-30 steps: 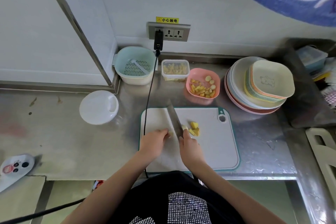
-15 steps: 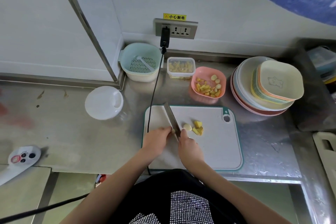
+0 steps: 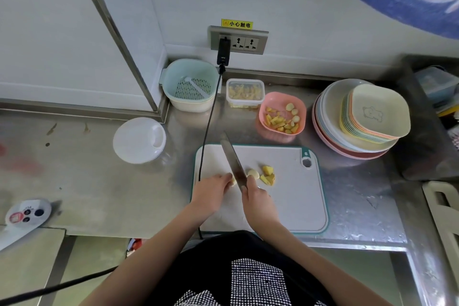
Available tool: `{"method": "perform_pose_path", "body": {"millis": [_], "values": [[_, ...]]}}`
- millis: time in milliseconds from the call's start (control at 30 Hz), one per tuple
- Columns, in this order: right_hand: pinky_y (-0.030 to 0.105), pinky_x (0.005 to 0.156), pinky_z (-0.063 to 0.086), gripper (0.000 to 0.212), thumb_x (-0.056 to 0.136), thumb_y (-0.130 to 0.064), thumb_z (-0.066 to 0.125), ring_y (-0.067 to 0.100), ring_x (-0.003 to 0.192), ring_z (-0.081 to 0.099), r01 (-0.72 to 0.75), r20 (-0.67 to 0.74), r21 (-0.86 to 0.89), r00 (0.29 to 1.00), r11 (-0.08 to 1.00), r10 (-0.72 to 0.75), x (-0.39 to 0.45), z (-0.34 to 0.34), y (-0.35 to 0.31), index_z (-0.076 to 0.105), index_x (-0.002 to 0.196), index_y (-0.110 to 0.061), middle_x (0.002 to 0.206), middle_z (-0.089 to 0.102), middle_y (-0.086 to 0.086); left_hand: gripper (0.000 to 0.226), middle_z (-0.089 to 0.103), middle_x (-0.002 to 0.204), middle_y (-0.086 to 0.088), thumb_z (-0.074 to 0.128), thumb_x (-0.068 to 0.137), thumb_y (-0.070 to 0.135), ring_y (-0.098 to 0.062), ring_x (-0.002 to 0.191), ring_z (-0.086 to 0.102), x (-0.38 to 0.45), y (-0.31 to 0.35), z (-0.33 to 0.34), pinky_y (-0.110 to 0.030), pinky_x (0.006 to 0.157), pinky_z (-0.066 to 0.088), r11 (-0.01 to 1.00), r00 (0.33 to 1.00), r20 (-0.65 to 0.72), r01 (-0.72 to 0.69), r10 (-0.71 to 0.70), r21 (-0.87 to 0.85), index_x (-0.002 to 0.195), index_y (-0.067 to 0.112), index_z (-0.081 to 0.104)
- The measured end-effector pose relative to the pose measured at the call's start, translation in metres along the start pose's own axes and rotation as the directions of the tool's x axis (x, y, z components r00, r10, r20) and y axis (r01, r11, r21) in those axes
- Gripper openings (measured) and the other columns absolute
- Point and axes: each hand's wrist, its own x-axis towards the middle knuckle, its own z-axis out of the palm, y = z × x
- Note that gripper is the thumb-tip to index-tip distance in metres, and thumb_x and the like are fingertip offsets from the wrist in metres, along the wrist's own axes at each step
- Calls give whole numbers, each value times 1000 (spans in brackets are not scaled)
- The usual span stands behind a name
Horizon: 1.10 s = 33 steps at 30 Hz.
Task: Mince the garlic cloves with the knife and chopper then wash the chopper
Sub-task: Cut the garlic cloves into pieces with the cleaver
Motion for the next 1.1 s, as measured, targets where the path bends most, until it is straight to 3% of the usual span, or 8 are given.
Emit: {"method": "perform_pose_path", "body": {"millis": [133, 267, 433, 533, 600, 867, 1000, 1100], "values": [[34, 62, 39, 16, 102, -18, 30, 35, 86, 60, -41, 33, -38, 999, 998, 42, 2, 5, -2, 33, 115, -11, 94, 63, 16, 20, 61, 99, -6, 35, 101, 32, -30, 91, 61, 1, -1, 1, -35, 69, 45, 999, 1000, 6, 2, -1, -38, 107, 19, 50], [35, 65, 40, 11, 100, -14, 31, 34, 90, 61, -56, 78, -103, 995, 993, 64, 4, 10, -4, 32, 111, -14, 98, 63, 15, 27, 59, 113, -6, 40, 98, 22, -31, 102, 60, 1, -1, 0, -36, 77, 45, 1000, 998, 57, 2, -1, -11, 123, 22, 50], [38, 70, 47, 24, 102, -22, 31, 38, 87, 59, -50, 15, 55, 999, 997, 49, 0, -2, 0, 37, 121, -9, 96, 64, 19, 27, 58, 110, -7, 40, 98, 19, -31, 97, 61, 0, -6, 4, -38, 75, 48, 1000, 998, 50, -27, 27, 0, 123, 21, 50], [35, 64, 41, 36, 102, -20, 32, 37, 82, 59, -36, -43, 90, 998, 995, 40, -8, -6, 3, 32, 137, -10, 90, 63, 18, 29, 58, 110, -9, 35, 100, 21, -32, 97, 60, -1, -9, 6, -38, 74, 45, 999, 997, 54, -52, 52, -12, 126, 18, 49], [34, 61, 38, 32, 102, -20, 32, 35, 77, 57, -16, -26, 80, 999, 997, 18, -11, -5, 2, 34, 132, -8, 87, 62, 16, 30, 58, 110, -8, 36, 99, 18, -30, 97, 59, -3, -12, 7, -36, 72, 43, 999, 997, 59, -50, 50, -8, 127, 17, 47], [34, 61, 39, 14, 102, -18, 30, 35, 82, 60, 21, 34, -68, 999, 997, -19, -9, 3, -3, 34, 113, -11, 94, 64, 16, 19, 58, 102, -9, 36, 101, 19, -30, 92, 59, -11, -15, 4, -36, 66, 37, 998, 998, 31, -49, 50, -31, 112, 9, 48], [35, 63, 41, 17, 100, -12, 29, 34, 85, 61, 37, 86, -205, 996, 978, -19, -6, 8, -3, 33, 116, -12, 97, 63, 14, 19, 58, 94, -10, 34, 102, 22, -31, 84, 59, -14, -18, 6, -37, 65, 39, 995, 998, 15, -62, 63, -83, 104, 9, 47], [36, 64, 42, 14, 100, -14, 29, 34, 85, 60, 12, 88, -192, 996, 981, 5, -3, 9, -4, 34, 114, -12, 96, 63, 14, 19, 57, 93, -11, 36, 101, 22, -31, 83, 57, -15, -18, 6, -37, 65, 38, 993, 998, 12, -60, 61, -105, 101, 7, 48]]}}
